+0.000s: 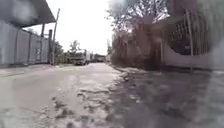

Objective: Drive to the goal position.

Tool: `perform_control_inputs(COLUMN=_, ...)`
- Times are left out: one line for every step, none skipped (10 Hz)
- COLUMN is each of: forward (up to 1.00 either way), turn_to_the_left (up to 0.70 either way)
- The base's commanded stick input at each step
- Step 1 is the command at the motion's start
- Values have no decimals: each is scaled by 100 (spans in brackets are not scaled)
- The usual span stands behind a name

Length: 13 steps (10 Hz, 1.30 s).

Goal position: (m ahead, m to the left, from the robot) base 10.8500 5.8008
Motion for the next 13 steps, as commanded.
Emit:
perform_control_inputs(forward=100, turn_to_the_left=37)
perform_control_inputs(forward=100, turn_to_the_left=0)
perform_control_inputs(forward=100, turn_to_the_left=0)
perform_control_inputs(forward=100, turn_to_the_left=0)
perform_control_inputs(forward=100, turn_to_the_left=0)
perform_control_inputs(forward=100, turn_to_the_left=0)
perform_control_inputs(forward=100, turn_to_the_left=0)
perform_control_inputs(forward=100, turn_to_the_left=0)
perform_control_inputs(forward=100, turn_to_the_left=0)
perform_control_inputs(forward=100, turn_to_the_left=0)
perform_control_inputs(forward=100, turn_to_the_left=0)
perform_control_inputs(forward=100, turn_to_the_left=0)
perform_control_inputs(forward=100, turn_to_the_left=0)
